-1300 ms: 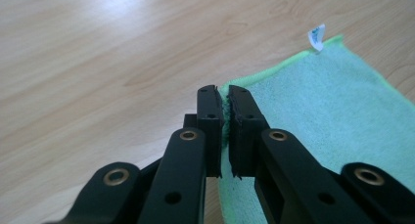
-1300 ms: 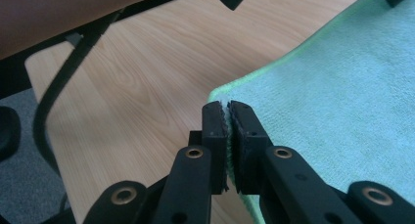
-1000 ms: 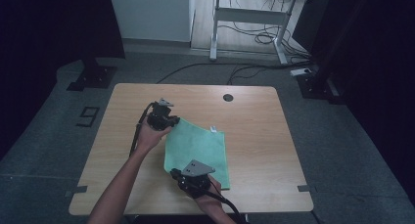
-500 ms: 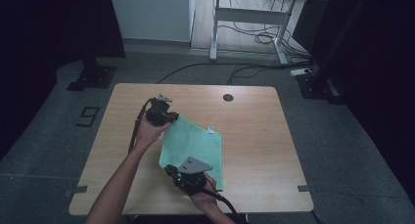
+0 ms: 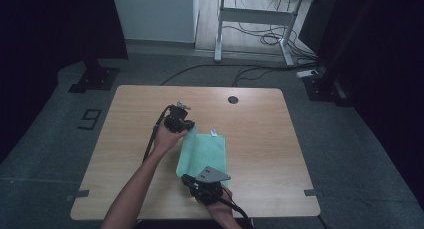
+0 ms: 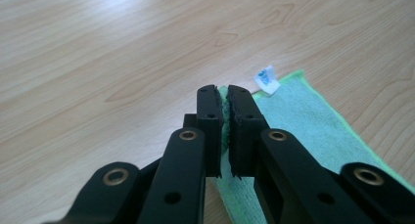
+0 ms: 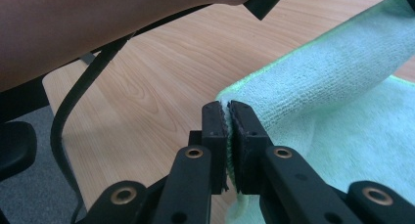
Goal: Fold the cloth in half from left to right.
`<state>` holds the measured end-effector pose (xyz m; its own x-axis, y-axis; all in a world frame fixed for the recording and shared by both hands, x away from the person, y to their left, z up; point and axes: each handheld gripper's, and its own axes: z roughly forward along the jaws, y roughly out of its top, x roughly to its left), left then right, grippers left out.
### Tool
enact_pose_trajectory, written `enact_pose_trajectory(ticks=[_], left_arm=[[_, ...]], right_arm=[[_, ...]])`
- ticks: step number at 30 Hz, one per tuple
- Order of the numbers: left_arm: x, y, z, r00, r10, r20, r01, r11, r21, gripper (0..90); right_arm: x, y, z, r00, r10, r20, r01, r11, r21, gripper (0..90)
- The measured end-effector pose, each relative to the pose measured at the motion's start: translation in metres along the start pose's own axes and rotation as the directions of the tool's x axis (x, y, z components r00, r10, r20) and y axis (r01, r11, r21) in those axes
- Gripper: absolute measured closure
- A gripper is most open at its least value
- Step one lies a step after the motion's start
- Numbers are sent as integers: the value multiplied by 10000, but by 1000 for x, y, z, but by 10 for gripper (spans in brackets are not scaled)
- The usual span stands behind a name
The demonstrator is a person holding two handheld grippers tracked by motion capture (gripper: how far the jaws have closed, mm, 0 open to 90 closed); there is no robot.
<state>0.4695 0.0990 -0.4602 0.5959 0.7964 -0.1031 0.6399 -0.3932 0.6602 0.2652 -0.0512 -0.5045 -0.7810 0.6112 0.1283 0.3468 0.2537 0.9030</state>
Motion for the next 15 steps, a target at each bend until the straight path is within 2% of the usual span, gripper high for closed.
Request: enact_pose_trajectory(ticks=[6, 15], left_arm=[[-12, 3, 13, 9997, 239, 71, -240, 9994, 242, 846], [-23, 4, 26, 9994, 295, 177, -302, 9987, 417, 844]], right_arm=[[-5, -9, -6, 9998, 152, 134, -152, 9999, 25, 851], [-14, -19, -16, 9985, 460, 295, -462, 9989, 48, 850]])
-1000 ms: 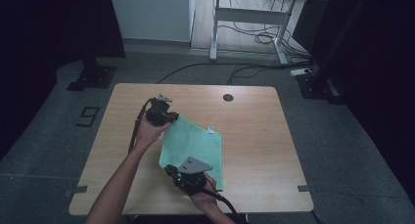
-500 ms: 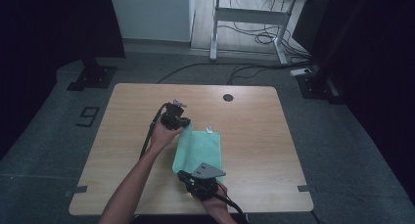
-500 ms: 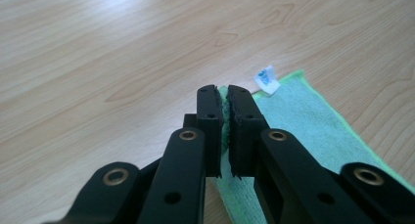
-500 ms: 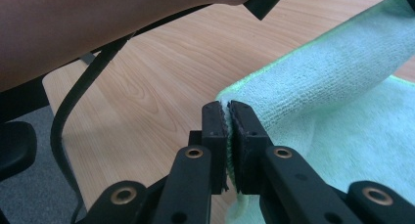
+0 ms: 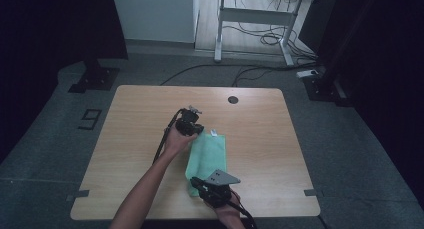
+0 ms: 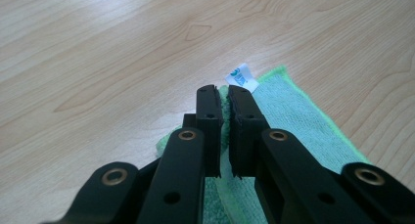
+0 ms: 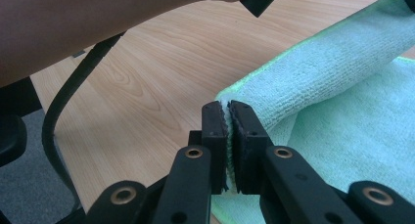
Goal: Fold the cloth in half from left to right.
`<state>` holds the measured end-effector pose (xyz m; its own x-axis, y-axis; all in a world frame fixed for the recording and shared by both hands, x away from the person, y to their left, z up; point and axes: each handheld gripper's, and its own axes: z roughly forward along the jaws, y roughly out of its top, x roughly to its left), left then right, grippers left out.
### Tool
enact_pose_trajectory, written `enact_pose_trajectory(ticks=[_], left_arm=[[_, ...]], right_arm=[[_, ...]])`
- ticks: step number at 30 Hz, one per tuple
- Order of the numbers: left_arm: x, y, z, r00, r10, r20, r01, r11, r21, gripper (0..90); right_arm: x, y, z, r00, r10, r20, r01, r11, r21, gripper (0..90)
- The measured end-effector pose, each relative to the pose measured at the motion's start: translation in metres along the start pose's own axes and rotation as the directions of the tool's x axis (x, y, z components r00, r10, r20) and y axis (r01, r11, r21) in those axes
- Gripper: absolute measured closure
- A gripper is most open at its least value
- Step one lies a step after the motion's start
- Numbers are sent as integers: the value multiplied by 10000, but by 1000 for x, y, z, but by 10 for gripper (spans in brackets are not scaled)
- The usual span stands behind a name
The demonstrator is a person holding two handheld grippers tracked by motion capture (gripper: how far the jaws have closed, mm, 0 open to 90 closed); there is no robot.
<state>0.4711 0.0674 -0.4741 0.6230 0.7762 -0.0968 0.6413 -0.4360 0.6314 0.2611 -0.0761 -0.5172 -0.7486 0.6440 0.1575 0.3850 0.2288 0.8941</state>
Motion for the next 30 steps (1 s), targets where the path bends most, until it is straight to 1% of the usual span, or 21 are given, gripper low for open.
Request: enact_pose_trajectory(ticks=[7, 12, 24, 30], left_arm=[[-5, 2, 6, 9999, 82, 57, -83, 9999, 96, 842], [-8, 3, 14, 9999, 85, 90, -87, 9998, 169, 838], [-20, 7, 32, 9993, 280, 235, -290, 9986, 450, 836], [-24, 8, 40, 9995, 206, 243, -219, 9984, 526, 828]], right_arm=[[-4, -6, -3, 9999, 153, 80, -153, 9999, 47, 849], [-9, -12, -6, 9994, 283, 210, -285, 9995, 117, 848], [-18, -20, -13, 9979, 579, 284, -582, 9982, 109, 846], [-22, -22, -16, 9970, 684, 374, -688, 9976, 106, 843]])
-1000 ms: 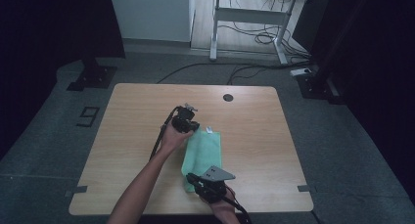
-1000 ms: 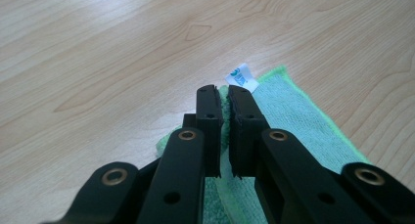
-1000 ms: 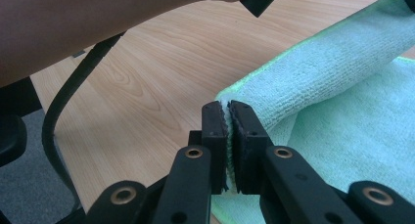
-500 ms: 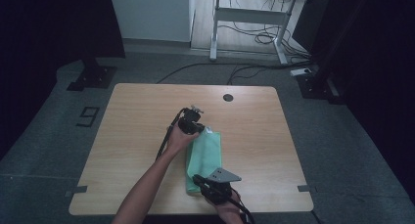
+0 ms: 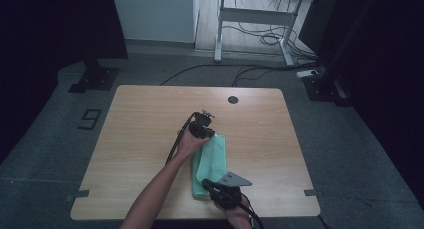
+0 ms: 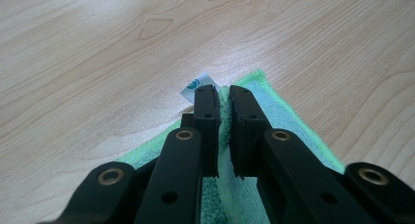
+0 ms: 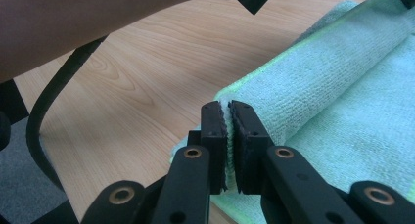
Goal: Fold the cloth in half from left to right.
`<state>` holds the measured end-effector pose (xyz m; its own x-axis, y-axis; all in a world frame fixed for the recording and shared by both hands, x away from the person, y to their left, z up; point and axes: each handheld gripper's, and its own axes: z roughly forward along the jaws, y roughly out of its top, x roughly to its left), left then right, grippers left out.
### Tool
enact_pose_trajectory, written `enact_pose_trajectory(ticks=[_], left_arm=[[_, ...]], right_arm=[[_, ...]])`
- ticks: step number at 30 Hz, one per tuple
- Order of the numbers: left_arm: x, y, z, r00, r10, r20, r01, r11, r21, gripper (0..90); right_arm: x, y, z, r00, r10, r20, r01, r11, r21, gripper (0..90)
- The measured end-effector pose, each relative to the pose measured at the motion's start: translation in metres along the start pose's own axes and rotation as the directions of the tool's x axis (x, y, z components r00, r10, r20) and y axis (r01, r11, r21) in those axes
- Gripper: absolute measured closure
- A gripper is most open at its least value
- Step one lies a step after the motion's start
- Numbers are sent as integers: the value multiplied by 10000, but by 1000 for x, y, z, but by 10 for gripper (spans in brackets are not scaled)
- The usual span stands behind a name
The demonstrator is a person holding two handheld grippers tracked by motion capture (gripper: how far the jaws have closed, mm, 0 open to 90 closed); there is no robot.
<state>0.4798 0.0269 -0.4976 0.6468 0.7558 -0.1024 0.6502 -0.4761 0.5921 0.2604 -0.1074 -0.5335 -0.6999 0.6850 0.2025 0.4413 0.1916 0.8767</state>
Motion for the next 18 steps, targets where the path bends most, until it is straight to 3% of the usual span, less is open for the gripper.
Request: enact_pose_trajectory(ticks=[4, 18], left_arm=[[0, 1, 5, 9999, -97, -37, 97, 9999, 71, 827], [3, 3, 0, 9997, -114, -227, 117, 9998, 131, 828]], right_arm=[[-3, -1, -2, 10000, 62, 31, -62, 10000, 2, 843], [-4, 0, 0, 9999, 109, 11, -109, 9999, -29, 841]])
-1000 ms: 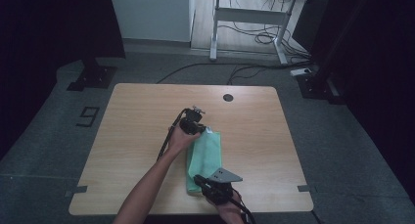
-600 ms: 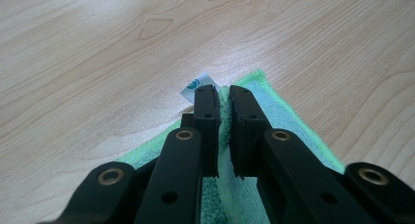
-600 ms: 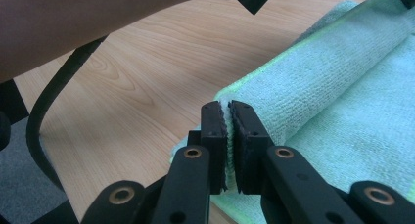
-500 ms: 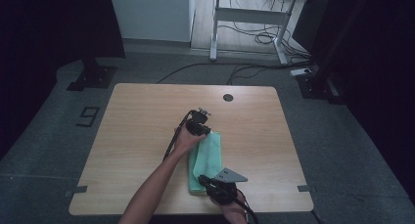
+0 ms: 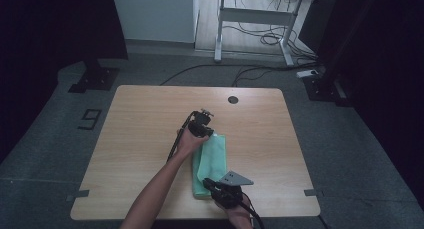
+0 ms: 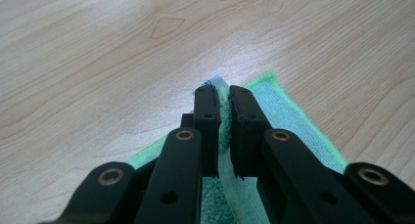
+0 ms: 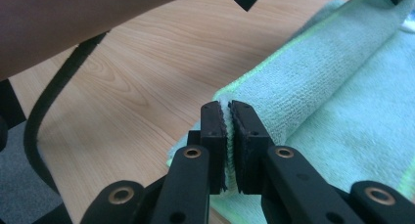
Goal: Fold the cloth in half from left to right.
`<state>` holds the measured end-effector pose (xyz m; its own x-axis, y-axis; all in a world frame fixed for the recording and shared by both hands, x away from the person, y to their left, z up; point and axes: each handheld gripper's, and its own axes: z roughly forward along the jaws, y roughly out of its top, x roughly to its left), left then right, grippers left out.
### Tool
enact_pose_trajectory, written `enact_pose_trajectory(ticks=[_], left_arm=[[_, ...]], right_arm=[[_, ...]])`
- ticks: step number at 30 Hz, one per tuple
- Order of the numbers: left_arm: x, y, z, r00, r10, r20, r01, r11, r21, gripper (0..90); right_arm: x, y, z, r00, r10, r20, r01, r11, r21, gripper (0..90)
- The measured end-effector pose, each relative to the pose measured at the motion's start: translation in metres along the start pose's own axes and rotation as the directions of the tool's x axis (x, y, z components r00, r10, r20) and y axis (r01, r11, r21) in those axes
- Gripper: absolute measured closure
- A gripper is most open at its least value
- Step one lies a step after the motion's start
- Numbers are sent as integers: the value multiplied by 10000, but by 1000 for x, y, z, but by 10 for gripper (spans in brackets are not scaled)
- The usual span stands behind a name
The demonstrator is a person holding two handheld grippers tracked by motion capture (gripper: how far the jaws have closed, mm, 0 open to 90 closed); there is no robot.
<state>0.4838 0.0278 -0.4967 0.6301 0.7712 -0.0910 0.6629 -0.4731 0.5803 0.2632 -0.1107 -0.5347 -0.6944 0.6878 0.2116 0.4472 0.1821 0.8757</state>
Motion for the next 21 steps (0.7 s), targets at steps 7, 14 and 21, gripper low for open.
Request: enact_pose_trajectory(ticks=[7, 14, 21], left_arm=[[-6, 2, 13, 9998, -213, 23, 213, 9997, 103, 802], [-10, 3, 14, 9999, -90, 145, 91, 9999, -76, 698], [-12, 1, -6, 9998, 218, 12, -217, 9968, -766, 567]], right_arm=[[-9, -6, -2, 9990, 325, 291, -331, 9993, 185, 814], [-14, -9, -9, 9935, 376, 1072, -407, 9988, 275, 655], [-20, -10, -21, 9867, 695, 1470, -749, 9967, 320, 503]])
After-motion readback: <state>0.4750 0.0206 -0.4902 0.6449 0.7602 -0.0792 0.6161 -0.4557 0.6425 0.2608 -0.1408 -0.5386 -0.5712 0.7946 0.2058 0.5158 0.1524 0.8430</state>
